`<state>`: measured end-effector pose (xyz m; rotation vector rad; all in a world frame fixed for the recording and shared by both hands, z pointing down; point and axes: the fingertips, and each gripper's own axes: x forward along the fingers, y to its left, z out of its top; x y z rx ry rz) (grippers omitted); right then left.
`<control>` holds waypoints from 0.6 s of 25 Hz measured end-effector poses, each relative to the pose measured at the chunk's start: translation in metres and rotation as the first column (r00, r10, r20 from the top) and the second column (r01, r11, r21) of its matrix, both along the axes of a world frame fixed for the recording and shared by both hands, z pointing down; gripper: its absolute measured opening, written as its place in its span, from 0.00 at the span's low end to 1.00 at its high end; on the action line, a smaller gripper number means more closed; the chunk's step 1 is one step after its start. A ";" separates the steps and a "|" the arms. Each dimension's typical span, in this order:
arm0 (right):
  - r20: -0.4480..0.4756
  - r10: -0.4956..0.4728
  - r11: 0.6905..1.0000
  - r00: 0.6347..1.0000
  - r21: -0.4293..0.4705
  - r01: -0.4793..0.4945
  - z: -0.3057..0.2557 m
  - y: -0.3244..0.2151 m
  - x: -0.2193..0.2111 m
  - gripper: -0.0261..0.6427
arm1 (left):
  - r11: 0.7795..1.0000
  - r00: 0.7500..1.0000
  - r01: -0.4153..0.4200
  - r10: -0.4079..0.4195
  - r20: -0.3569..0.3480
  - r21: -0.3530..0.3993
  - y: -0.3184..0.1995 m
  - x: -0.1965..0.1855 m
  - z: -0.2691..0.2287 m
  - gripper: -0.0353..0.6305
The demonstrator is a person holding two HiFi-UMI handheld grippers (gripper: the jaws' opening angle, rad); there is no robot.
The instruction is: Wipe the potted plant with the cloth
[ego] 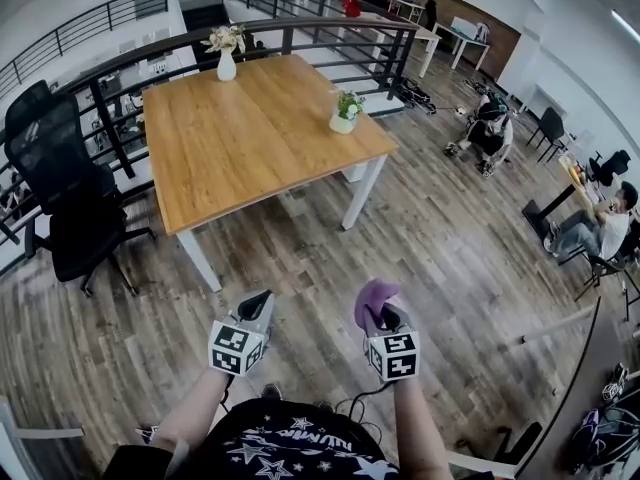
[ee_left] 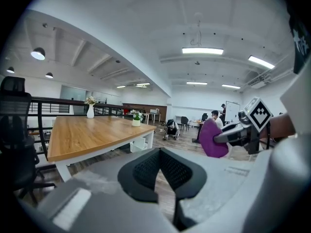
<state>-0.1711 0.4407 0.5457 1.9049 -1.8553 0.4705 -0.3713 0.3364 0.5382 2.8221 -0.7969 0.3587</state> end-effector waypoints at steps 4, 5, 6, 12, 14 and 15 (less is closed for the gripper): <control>0.042 -0.003 1.000 0.999 0.029 0.002 -0.002 -0.006 -0.013 0.17 | 1.000 1.000 -0.005 0.005 0.006 -0.019 -0.007 -0.015 0.006 0.06; 0.045 0.001 1.000 0.999 0.030 -0.002 -0.001 -0.008 -0.017 0.17 | 1.000 1.000 -0.010 0.010 0.006 -0.021 -0.010 -0.019 0.007 0.06; 0.042 0.010 1.000 0.999 0.024 -0.011 0.001 -0.009 -0.020 0.17 | 1.000 1.000 -0.014 0.014 0.006 -0.023 -0.013 -0.023 0.008 0.06; 0.036 0.069 0.997 0.997 -0.032 -0.068 0.019 -0.010 -0.032 0.17 | 0.998 1.000 0.008 -0.009 -0.004 -0.070 -0.039 -0.039 0.016 0.06; 0.037 0.080 0.996 0.996 -0.041 -0.079 0.024 -0.009 -0.028 0.17 | 0.997 1.000 0.002 -0.001 0.006 -0.081 -0.043 -0.038 0.023 0.06; 0.041 0.090 0.995 0.995 -0.043 -0.089 0.027 -0.010 -0.025 0.17 | 0.996 1.000 -0.004 0.005 0.012 -0.084 -0.044 -0.036 0.026 0.06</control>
